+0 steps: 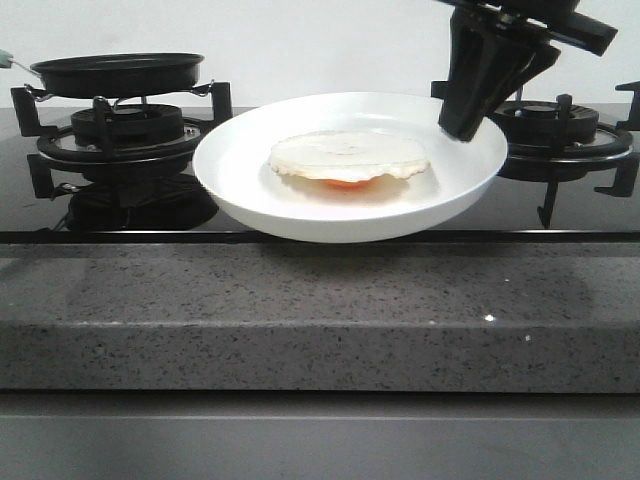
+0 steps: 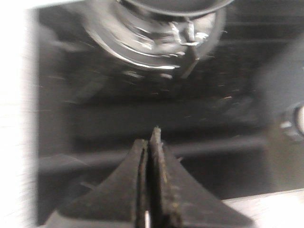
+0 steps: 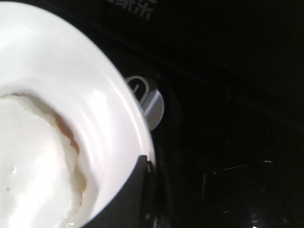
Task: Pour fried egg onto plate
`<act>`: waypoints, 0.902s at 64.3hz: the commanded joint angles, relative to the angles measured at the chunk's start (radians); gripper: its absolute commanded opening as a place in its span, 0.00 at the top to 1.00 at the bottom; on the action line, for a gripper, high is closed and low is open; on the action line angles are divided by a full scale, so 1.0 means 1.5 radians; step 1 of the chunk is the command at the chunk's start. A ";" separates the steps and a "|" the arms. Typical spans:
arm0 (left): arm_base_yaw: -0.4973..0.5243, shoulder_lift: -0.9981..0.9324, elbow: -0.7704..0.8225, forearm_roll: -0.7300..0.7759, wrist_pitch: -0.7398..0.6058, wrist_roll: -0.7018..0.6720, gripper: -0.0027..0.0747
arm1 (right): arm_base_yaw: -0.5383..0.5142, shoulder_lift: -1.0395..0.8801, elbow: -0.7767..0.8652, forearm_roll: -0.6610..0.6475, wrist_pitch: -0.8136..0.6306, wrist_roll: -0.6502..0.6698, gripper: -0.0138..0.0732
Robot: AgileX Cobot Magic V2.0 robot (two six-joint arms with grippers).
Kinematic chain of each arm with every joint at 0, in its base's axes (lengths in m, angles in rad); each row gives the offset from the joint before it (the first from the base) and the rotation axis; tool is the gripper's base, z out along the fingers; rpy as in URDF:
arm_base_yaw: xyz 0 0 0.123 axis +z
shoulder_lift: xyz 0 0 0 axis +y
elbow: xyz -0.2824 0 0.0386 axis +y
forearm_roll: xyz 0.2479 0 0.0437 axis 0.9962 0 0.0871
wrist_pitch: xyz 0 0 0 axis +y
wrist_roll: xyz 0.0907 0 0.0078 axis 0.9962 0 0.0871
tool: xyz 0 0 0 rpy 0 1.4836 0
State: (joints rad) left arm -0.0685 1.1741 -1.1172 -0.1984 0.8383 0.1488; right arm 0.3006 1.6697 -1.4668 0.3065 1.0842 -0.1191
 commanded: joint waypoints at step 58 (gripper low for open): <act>-0.090 -0.623 0.483 0.045 -0.456 -0.042 0.99 | 0.001 -0.035 -0.015 0.011 -0.014 -0.003 0.91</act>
State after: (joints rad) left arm -0.1956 0.2676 -0.3921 -0.1236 0.2640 0.0956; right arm 0.3006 1.6697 -1.4668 0.3065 1.0842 -0.1191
